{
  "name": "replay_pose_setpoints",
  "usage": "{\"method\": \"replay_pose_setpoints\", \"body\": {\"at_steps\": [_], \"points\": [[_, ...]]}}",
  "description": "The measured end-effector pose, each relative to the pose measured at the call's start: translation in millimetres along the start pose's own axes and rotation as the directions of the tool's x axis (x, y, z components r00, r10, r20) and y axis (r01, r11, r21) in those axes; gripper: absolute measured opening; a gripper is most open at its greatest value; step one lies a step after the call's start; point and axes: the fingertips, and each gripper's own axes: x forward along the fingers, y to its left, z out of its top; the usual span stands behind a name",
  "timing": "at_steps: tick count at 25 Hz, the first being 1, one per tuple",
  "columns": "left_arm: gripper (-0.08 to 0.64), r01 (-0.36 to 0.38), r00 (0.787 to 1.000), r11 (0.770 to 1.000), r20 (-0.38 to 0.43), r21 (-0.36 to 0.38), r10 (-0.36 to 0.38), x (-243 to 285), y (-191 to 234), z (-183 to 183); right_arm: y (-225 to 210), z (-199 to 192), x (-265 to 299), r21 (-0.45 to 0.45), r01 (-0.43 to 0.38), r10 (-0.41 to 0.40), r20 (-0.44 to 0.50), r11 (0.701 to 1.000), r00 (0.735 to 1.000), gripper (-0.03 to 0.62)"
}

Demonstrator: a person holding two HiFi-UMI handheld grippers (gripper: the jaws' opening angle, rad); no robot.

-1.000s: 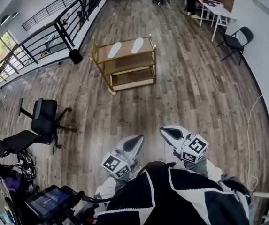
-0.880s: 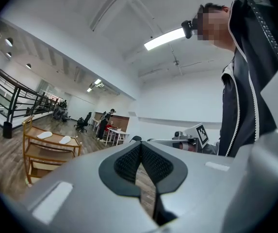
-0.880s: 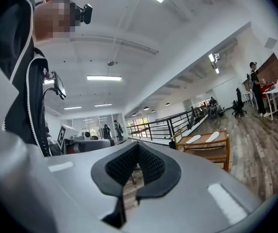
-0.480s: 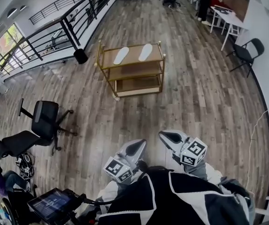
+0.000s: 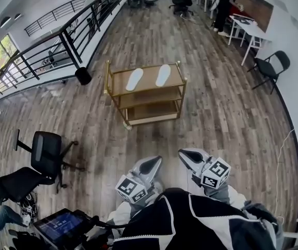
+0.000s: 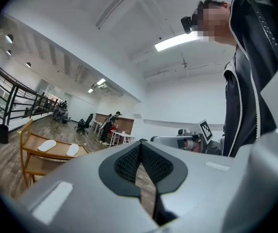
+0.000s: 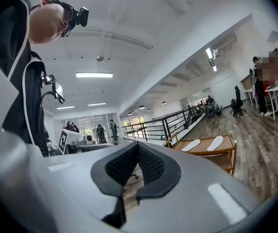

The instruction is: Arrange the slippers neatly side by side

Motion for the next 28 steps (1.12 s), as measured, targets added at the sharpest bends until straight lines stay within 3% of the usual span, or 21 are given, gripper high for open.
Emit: {"method": "replay_pose_setpoints", "body": {"at_steps": [6,14,28], "points": [[0.019,0.025,1.000,1.000,-0.016,-0.013,-0.026,0,75,15,-18,11,78,-0.018,0.021,-0.021,0.007,1.000,1.000,0.005],[0.018,0.031,1.000,0.997,0.002,-0.074,-0.031,-3,140,6,-48,-4,130,-0.004,0.058,-0.058,-0.044,0.998,0.997,0.005],[0.020,-0.049,0.999,0.995,-0.025,-0.086,0.047,91,250,14,-174,9,206,0.018,0.001,0.000,-0.086,1.000,0.996,0.005]]}}
